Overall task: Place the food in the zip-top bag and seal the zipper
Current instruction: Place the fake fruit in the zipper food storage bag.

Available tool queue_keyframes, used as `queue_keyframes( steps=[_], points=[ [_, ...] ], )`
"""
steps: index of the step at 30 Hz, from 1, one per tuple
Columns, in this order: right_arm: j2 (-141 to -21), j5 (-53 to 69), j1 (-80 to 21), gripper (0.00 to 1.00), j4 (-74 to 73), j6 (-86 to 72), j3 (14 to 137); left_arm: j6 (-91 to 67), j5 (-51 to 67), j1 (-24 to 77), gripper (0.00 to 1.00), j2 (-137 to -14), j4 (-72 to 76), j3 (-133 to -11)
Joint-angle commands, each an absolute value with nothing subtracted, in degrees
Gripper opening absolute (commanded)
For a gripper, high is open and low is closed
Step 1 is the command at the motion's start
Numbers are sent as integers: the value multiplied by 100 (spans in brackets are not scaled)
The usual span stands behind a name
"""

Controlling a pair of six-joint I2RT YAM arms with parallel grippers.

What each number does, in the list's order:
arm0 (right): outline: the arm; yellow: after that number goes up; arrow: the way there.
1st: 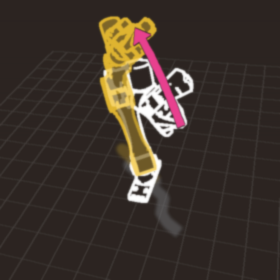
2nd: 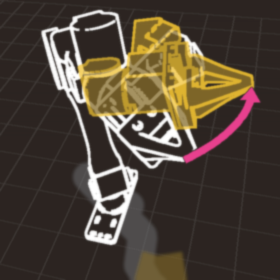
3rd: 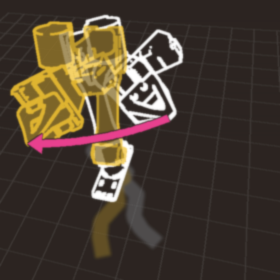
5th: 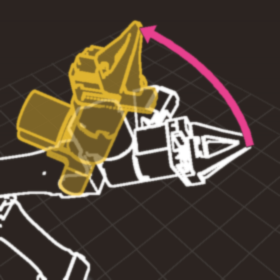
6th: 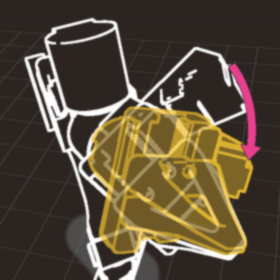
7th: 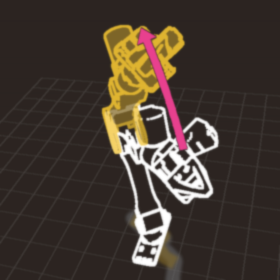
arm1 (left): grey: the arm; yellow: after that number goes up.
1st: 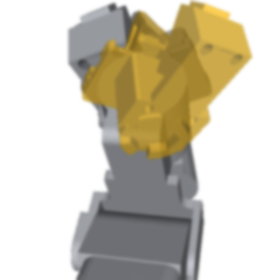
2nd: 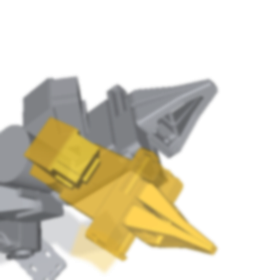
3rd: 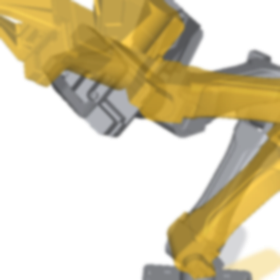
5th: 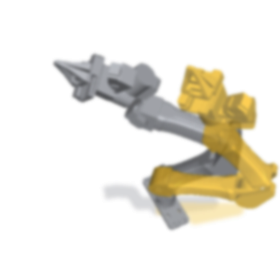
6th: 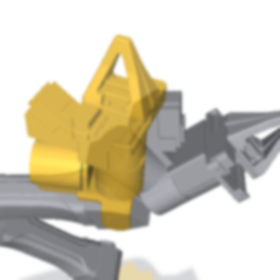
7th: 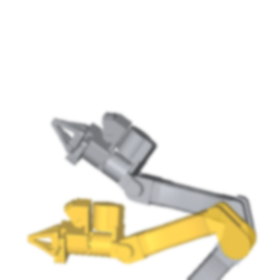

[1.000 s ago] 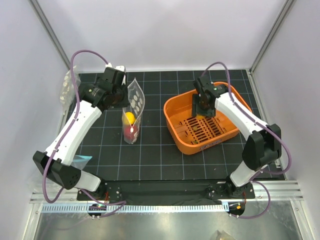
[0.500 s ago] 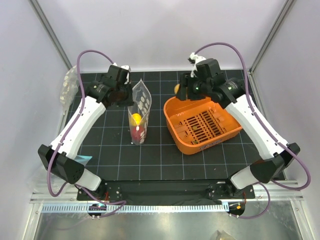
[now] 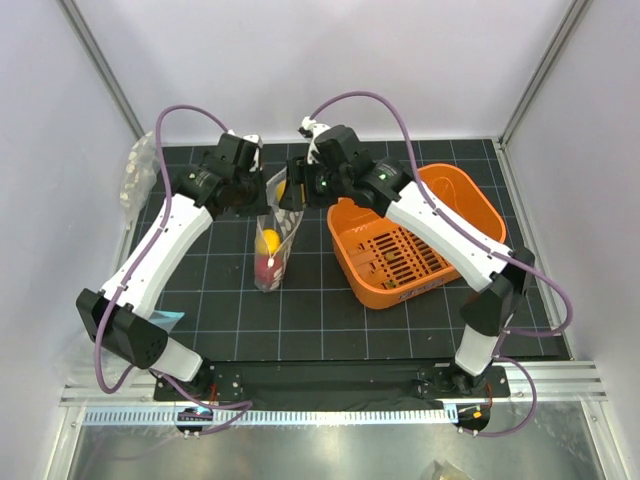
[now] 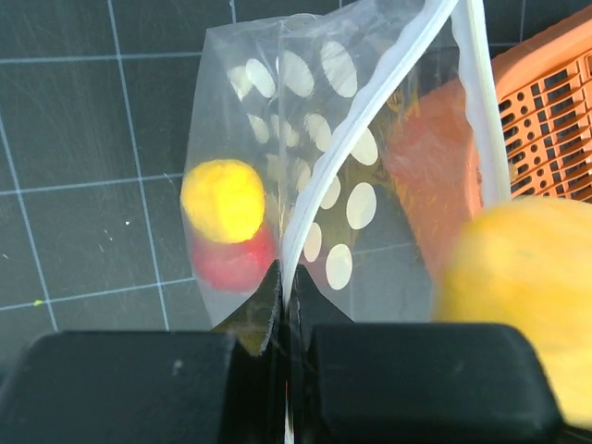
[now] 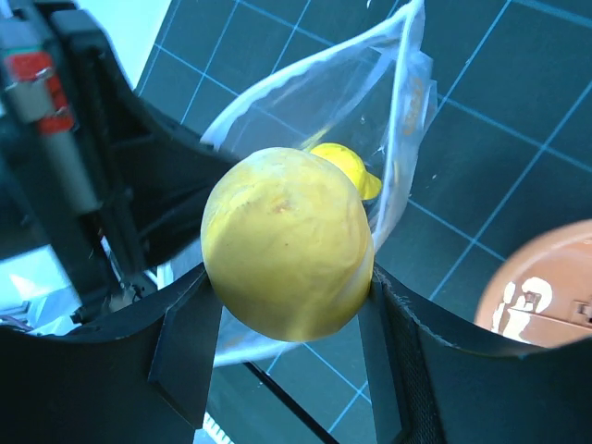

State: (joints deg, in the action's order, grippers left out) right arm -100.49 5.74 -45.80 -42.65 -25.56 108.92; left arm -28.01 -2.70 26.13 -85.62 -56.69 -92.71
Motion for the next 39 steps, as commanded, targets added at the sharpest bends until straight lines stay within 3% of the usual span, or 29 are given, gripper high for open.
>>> queue_keyframes(
  steps=[1,4,8,11,16,20,21,22,24,26,29,32,39],
  points=[
    [-10142,606,-4676,36,-4104,-2830,11180,-2997,-36,2619,0,-8306,-5441,-9193],
    [-10178,572,-4720,36,-4017,-2856,10987,-3172,218,2619,0,-8227,-5362,-9071],
    [-10292,343,-4737,60,-4384,-2848,10978,-3278,360,2619,0,-8139,-5195,-8869],
    [-10144,290,-4763,61,-4386,-2795,10811,-3313,421,2619,0,-8147,-5107,-8842],
    [-9976,194,-4869,55,-4429,-2742,10670,-3392,466,2610,0,-8217,-5010,-8859],
    [-9853,71,-5053,75,-4605,-2619,10574,-3542,483,2593,0,-8375,-5027,-9043],
    [-9826,53,-5071,75,-4614,-2628,10469,-3568,553,2593,0,-8411,-5036,-9087],
    [-9739,44,-5115,75,-4588,-2654,10416,-3577,580,2593,0,-8429,-5036,-9131],
    [-9651,26,-5133,63,-4535,-2715,10319,-3560,580,2593,0,-8455,-5045,-9141],
    [-9571,26,-5150,61,-4509,-2733,10353,-3542,615,2593,0,-8473,-5062,-9106],
    [-9624,-167,-5150,74,-4675,-2725,10502,-3577,624,2593,0,-8490,-5063,-9079],
    [-9581,-150,-5150,81,-4781,-2698,10529,-3647,668,2602,0,-8543,-5027,-9140],
    [-9466,-342,-5150,85,-4860,-2698,10441,-3691,563,2593,0,-8640,-5089,-9290]
  ],
)
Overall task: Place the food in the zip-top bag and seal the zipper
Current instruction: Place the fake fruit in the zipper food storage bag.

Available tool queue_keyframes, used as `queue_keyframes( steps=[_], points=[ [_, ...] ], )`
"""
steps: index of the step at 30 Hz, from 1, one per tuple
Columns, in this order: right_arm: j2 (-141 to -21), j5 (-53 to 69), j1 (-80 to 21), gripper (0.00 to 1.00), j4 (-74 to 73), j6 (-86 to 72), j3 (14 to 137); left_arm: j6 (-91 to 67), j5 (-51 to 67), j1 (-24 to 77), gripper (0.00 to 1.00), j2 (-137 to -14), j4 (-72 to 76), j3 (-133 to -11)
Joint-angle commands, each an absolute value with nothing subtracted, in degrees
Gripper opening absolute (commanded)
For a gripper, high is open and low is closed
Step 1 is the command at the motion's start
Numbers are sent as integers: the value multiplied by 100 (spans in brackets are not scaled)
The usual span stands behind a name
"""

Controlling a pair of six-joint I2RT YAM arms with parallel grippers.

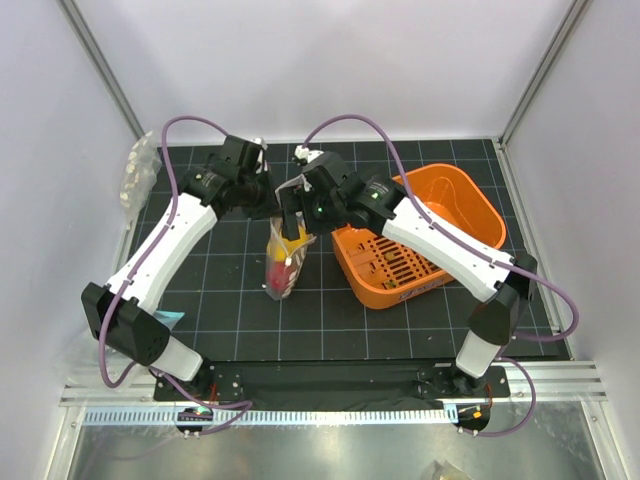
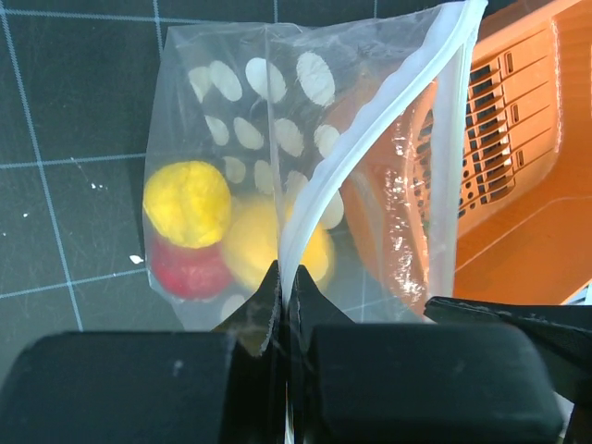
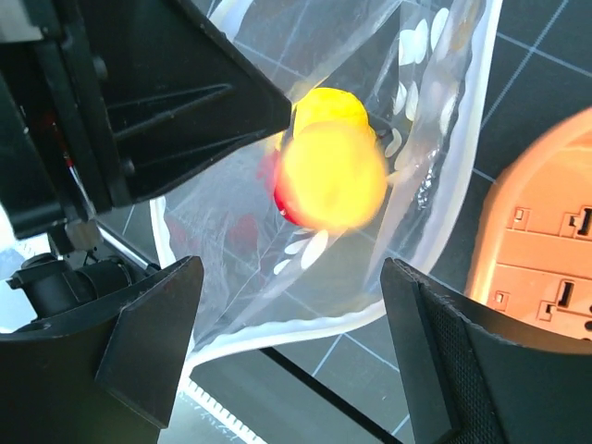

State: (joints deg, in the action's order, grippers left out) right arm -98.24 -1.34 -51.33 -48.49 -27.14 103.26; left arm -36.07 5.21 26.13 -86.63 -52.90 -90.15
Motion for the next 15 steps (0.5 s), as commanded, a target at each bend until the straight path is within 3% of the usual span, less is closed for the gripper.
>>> queue_keyframes(
  steps=[1,4,7,11,15],
  points=[
    [-9457,-386,-5150,85,-4913,-2690,10441,-3691,554,2593,0,-8631,-5080,-9307],
    [-9378,-834,-5098,84,-5096,-2742,10476,-3613,510,2601,0,-8631,-5089,-9316],
    [-9457,-1255,-4871,76,-5614,-2918,10696,-3481,396,2593,0,-8605,-5133,-9316],
    [-9396,-766,-4379,66,-5634,-3164,10382,-3314,290,2593,0,-8604,-5203,-9413],
    [-9360,-554,-4201,66,-5467,-3261,10195,-3199,238,2593,0,-8648,-5273,-9562]
  ],
)
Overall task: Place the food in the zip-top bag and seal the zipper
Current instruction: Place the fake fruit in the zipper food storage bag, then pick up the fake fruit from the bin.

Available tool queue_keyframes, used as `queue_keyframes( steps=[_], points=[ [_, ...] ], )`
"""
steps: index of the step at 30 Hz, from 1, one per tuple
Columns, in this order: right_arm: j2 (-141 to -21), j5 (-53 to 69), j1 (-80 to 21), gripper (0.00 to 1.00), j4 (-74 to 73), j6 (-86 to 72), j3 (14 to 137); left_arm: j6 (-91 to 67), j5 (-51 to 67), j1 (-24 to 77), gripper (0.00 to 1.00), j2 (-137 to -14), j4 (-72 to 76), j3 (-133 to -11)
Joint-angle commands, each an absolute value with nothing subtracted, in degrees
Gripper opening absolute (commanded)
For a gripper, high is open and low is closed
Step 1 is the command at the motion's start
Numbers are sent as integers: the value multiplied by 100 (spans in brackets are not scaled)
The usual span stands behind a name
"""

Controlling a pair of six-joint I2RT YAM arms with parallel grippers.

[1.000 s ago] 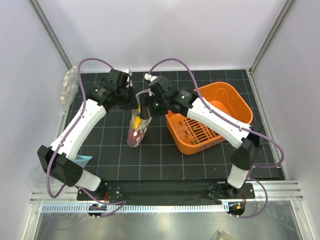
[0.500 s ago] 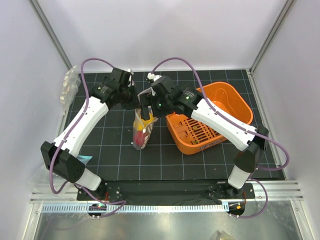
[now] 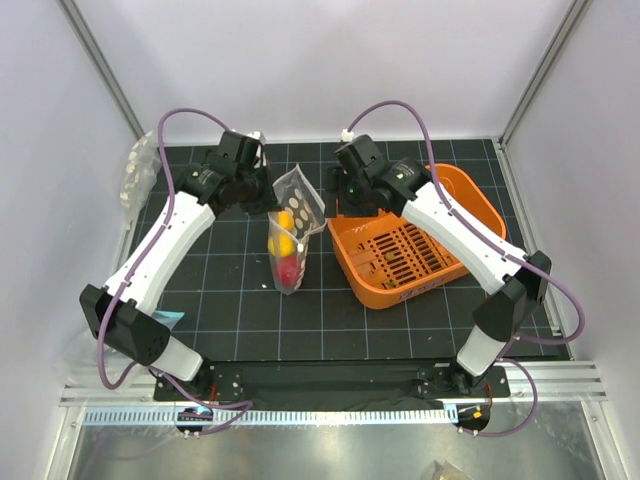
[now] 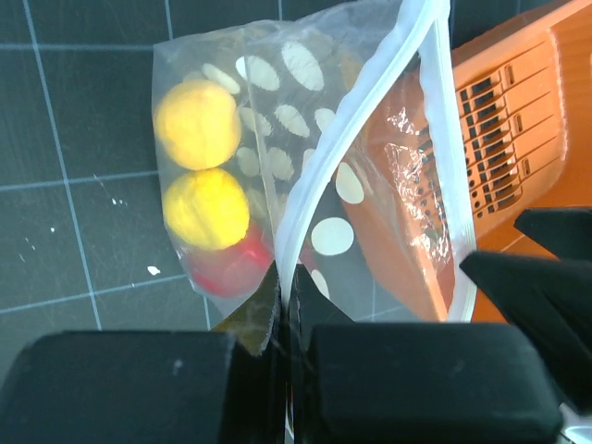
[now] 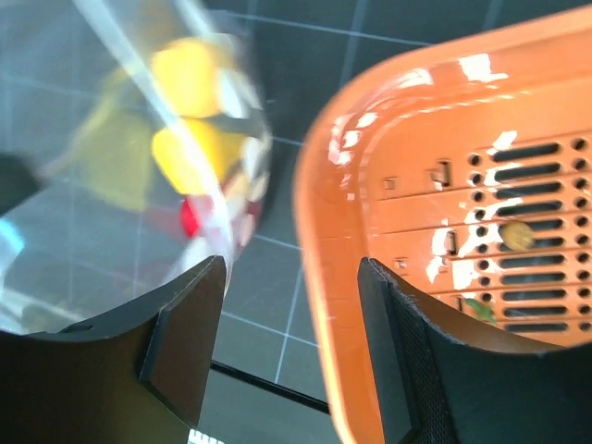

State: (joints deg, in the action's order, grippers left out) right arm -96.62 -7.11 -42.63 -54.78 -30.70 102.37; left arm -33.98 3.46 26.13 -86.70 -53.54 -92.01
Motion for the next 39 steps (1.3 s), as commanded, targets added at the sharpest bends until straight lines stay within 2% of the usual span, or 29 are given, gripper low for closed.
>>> queue_keyframes(
  steps=[1,6,14,24,35,39],
  points=[
    [-9378,-554,-4192,66,-5502,-3252,10213,-3182,229,2593,0,-8666,-5291,-9571],
    [-9239,-642,-3982,66,-5686,-3252,10257,-3225,193,2593,0,-8684,-5274,-9528],
    [-8131,-70,-3569,79,-5151,-3191,9493,-3243,44,2593,0,-8657,-5282,-9334],
    [-7208,-316,-3296,76,-5335,-3375,8069,-3463,-220,2584,0,-8377,-5352,-9395],
    [-6926,-624,-3278,66,-5783,-2883,8385,-4041,-589,2584,0,-7726,-5554,-9501],
    [-6855,-799,-3234,63,-5809,-2848,8367,-4289,-466,2584,0,-7401,-5564,-9186]
  ],
)
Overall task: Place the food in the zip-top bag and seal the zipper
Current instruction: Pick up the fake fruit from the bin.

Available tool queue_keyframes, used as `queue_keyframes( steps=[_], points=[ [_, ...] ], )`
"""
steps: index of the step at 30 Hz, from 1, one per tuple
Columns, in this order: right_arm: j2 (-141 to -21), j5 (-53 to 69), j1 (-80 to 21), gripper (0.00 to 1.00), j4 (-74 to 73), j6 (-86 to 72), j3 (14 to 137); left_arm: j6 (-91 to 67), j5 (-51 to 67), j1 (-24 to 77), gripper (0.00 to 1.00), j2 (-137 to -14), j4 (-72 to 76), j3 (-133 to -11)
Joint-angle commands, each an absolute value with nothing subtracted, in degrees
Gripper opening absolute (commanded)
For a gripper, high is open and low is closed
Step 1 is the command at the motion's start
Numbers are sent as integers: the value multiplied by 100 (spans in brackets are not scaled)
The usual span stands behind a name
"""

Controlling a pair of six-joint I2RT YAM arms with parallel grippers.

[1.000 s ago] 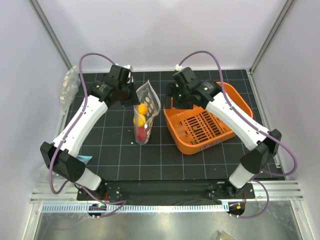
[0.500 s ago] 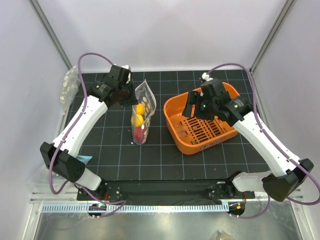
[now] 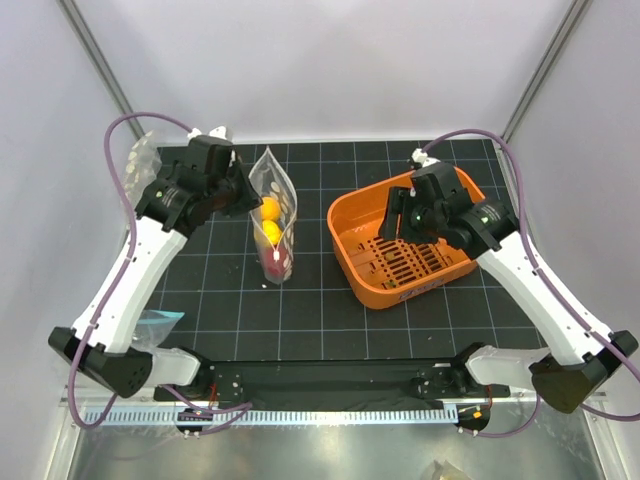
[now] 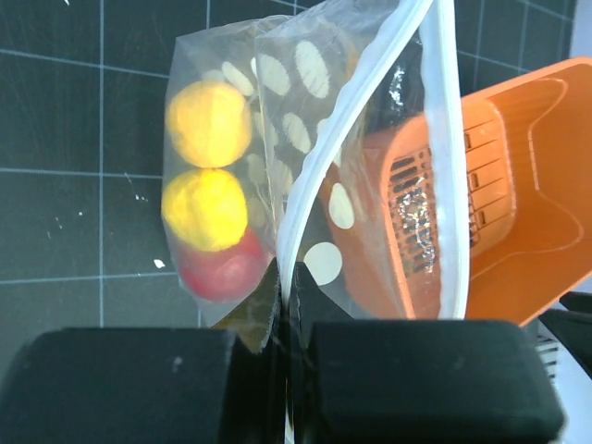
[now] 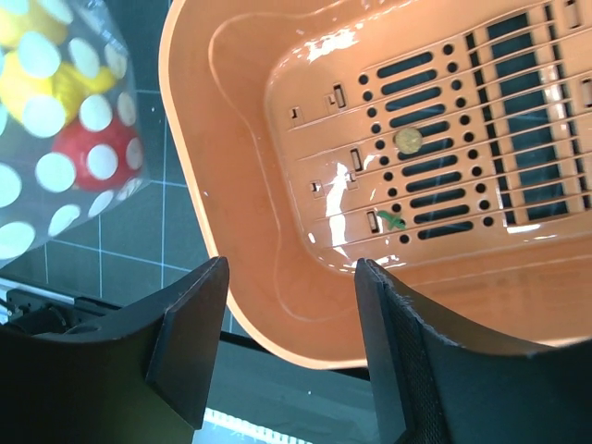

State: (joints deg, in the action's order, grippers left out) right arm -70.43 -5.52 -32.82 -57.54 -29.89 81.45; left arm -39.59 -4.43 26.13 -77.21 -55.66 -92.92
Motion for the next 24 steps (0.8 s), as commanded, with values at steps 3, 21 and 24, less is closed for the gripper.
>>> queue_keyframes(
  steps=[3,21,24],
  points=[
    [-6812,-958,-3234,62,-5819,-3109,8236,-4289,-317,2584,0,-7295,-5380,-8913],
    [-8050,-71,-2427,65,-4519,-3437,7428,-4007,124,2593,0,-7787,-4836,-8869],
    [-8191,350,-2189,65,-4298,-3104,7181,-4043,79,2575,0,-7892,-4623,-8745]
  ],
)
